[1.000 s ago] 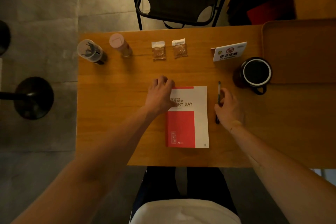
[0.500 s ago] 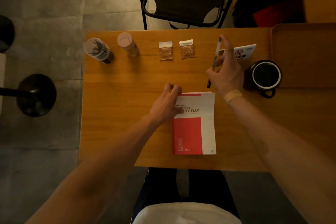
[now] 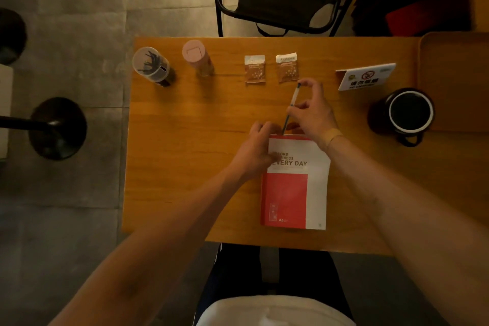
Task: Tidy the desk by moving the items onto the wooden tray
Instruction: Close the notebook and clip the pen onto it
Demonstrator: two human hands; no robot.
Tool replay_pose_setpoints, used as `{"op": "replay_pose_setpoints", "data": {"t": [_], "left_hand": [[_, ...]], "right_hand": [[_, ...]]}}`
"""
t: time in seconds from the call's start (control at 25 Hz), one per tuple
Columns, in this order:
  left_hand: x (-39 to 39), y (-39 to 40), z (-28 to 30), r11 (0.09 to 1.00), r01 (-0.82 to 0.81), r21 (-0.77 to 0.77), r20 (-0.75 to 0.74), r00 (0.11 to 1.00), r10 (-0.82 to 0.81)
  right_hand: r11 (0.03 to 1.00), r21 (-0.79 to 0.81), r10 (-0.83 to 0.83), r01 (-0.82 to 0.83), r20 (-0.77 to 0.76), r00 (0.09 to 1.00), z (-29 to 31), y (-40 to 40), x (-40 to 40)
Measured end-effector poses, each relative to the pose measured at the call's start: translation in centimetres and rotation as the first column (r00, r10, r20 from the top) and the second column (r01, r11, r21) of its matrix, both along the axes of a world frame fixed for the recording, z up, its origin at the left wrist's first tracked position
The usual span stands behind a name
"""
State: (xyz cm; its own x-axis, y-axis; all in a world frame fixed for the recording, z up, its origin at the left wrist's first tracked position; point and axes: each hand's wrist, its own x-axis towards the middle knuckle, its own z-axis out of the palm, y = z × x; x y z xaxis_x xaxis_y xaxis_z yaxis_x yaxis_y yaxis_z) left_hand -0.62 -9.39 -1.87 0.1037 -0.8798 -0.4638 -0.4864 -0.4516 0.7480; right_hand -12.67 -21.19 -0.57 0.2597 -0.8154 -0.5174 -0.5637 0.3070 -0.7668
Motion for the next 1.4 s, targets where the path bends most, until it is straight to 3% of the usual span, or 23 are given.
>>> {"op": "replay_pose_setpoints", "data": {"t": [0.12, 0.24, 0.48, 0.76, 1.08, 1.24, 1.4], "left_hand": [[0.2, 0.3, 0.0, 0.941, -0.284, 0.183, -0.301, 0.895, 0.329], [0.5, 0.7, -0.3, 0.885, -0.359, 0.296, -0.358, 0.818, 0.451], [0.3, 0.7, -0.3, 0.824, -0.440, 0.356, -0.434, 0.703, 0.563], [0.0, 0.8, -0.3, 0.769, -0.493, 0.406, -0.440, 0.632, 0.638], [-0.9, 1.3, -0.3, 0.687, -0.554, 0.471, -0.459, 0.511, 0.727], [-1.0, 1.4, 0.0, 0.674, -0.553, 0.490, -0.471, 0.483, 0.738], [-0.7, 1.6, 0.4, 0.665, -0.567, 0.486, -0.444, 0.495, 0.747]], "right_hand": [[1.000, -0.013, -0.015, 0.014, -0.026, 1.000, 0.0, -0.5, 0.3], [0.999, -0.051, -0.009, 0.005, -0.079, 0.997, 0.1, -0.8, 0.6], [0.991, 0.015, 0.136, -0.136, -0.167, 0.977, 0.1, 0.3, 1.5], [0.935, 0.007, 0.328, -0.354, -0.392, 0.859, 1.0, 1.0, 2.2], [0.965, -0.004, 0.244, -0.262, -0.347, 0.906, 0.8, 2.4, 2.1], [0.946, -0.004, 0.306, -0.323, -0.310, 0.900, 0.9, 2.4, 1.2], [0.871, 0.020, 0.426, -0.492, -0.531, 0.733, 1.3, 2.6, -2.6]]}}
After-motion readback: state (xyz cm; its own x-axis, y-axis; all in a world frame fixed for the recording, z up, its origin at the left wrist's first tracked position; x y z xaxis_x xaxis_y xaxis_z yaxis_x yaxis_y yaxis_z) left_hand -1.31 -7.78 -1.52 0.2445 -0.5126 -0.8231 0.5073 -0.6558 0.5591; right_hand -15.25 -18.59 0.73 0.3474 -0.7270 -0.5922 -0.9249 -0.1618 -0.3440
